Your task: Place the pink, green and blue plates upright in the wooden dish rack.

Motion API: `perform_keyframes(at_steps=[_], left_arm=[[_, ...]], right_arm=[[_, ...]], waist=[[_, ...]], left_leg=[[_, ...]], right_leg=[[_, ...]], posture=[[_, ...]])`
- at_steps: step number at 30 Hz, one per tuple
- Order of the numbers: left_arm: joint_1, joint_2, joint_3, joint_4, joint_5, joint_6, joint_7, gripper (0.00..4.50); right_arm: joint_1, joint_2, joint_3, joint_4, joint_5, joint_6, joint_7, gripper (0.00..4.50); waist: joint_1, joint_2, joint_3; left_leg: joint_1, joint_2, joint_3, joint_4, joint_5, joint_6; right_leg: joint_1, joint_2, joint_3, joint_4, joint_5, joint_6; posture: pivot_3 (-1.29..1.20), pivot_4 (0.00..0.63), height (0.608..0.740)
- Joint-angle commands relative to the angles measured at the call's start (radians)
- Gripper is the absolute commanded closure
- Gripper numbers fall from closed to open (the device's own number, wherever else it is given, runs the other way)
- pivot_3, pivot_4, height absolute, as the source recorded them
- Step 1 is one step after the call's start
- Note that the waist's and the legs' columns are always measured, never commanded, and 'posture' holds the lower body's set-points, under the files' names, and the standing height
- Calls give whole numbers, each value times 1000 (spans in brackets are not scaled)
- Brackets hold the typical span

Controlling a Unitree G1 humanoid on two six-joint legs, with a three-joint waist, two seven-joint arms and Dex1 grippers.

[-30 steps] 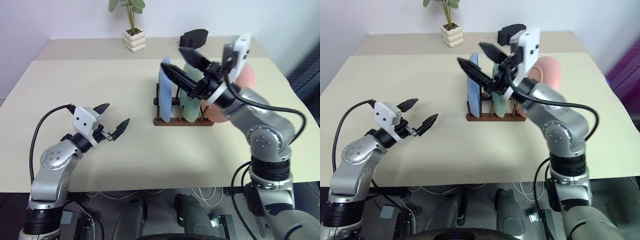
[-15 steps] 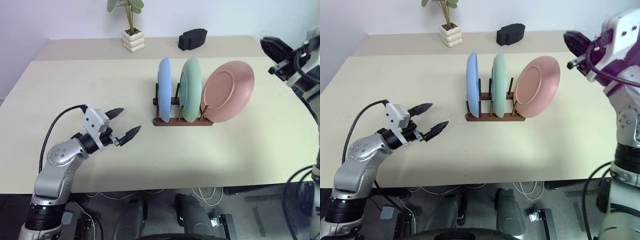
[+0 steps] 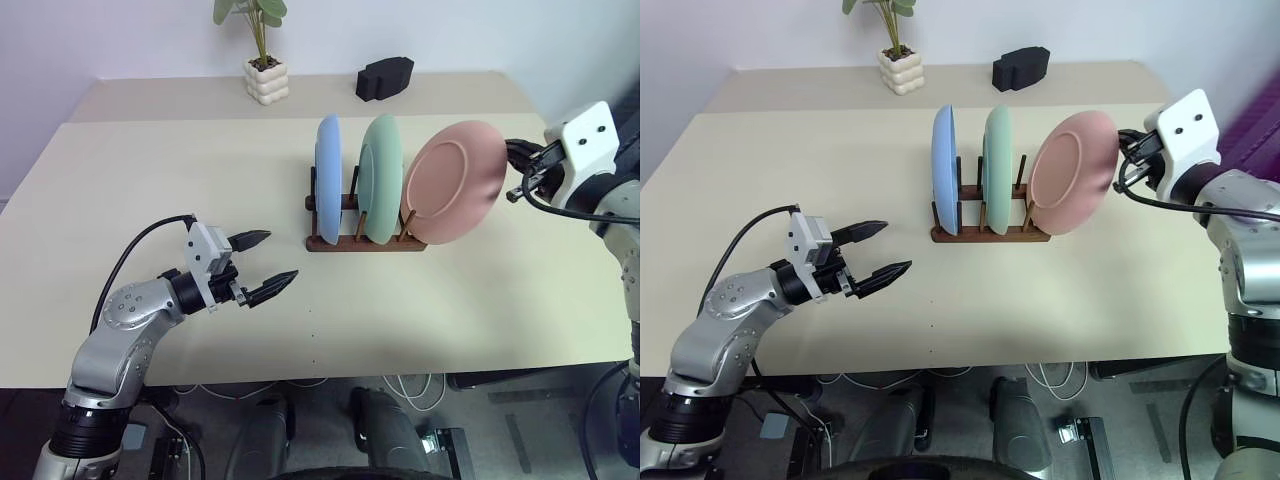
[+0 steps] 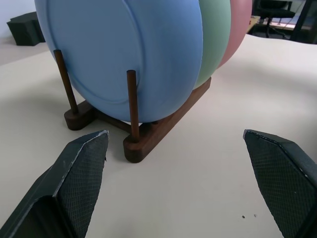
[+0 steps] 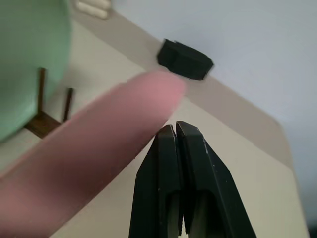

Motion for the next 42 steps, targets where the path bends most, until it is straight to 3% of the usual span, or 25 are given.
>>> perform_keyframes(at_steps=[1,18,25,32,42], left_arm=[[13,6,15,-36,4,-12,12,0],[48,20,24,-72,-4,-3,42,0],[19,18,63,50,69,-55,101,0],[49,34,133,121,90,-109,107,0],[104,55,156,98,71,-83,83,0]], right_arm=[[-30,9,-3,-45,8,-6,19,4459],[-57,43,4,-42,-11,-21,40,4459],[91,58,-144,91,35,-172,111,4459],[234,81,-148,182,50,-262,220,4459],[221,122,-154,304,82,-319,276,4459]], waist=[[1,0,0],[2,0,0],[6,0,0],[-5,0,0],[1,0,0]], left_leg=[[0,0,0,0,0,0],[0,0,0,0,0,0],[0,-1,0,1,0,0],[2,0,1,1,0,0],[2,0,1,1,0,0]], right_leg=[[0,0,0,0,0,0],[0,0,0,0,0,0],[1,0,0,0,0,0],[1,0,0,1,0,0],[2,0,0,1,0,0]], posture=[[0,150,730],[0,150,730],[0,150,730],[0,150,730],[0,150,730]])
